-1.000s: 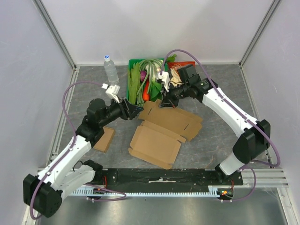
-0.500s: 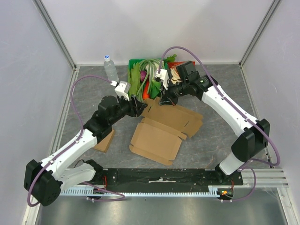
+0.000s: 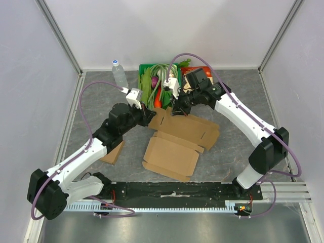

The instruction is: Fold the paper box

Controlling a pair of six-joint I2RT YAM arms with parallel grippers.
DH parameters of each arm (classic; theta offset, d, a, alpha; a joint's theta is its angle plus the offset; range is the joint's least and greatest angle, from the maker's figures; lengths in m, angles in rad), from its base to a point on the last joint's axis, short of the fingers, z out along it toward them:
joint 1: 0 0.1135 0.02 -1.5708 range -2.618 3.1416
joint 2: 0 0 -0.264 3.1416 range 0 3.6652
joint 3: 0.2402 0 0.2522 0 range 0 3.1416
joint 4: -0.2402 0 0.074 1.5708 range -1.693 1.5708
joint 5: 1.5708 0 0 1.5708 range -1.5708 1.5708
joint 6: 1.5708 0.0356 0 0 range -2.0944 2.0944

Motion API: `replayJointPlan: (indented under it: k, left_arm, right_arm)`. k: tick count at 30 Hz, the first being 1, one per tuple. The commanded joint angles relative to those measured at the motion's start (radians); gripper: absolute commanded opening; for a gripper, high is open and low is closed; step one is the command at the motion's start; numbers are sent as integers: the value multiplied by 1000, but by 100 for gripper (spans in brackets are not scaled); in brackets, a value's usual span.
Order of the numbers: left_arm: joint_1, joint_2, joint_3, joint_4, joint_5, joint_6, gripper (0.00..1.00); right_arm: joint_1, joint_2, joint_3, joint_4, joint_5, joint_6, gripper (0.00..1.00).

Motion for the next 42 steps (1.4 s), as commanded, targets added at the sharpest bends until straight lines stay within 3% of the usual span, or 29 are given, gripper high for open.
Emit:
replayJointPlan:
  k: [1,7,10,12,15,17,23,27,31,40,42]
  left_arm:
    - [-3,-9,-16,60,-7,3,2]
    - [-3,-64,-104,139,-25,-27,2]
    - [-3,-90,-155,195,-33,-44,2]
    - [-3,-90,-164,201,-36,-49,2]
    - [-3,-78,-174,201,-65,-58,2]
    - [-3,-71,-187,210,-73,-64,2]
    - [-1,-49,-253,249,-105,-135,2]
    - [-1,-49,-310,253,-122,-167,2]
    - [-1,-41,-347,267,-128,-187,2]
    - [-1,-46,-401,296,-91,-210,3]
    - [-1,-64,-415,284,-91,-213,8]
  right_arm:
    - [7,-39,24,42,90,72,10]
    - [10,-114,-97,130,203,124,29]
    - [12,-135,-152,147,221,129,30]
    - [15,-141,-189,165,204,129,26]
    - [38,-151,-245,234,227,138,9]
    - [79,-161,-294,309,336,143,0]
    - [213,-233,-486,612,675,98,0]
    - [257,-224,-516,663,805,22,0]
    - [338,-207,-532,689,877,-64,0]
    - [518,-232,-692,846,1027,-92,0]
    - [536,-235,-720,867,1053,-84,0]
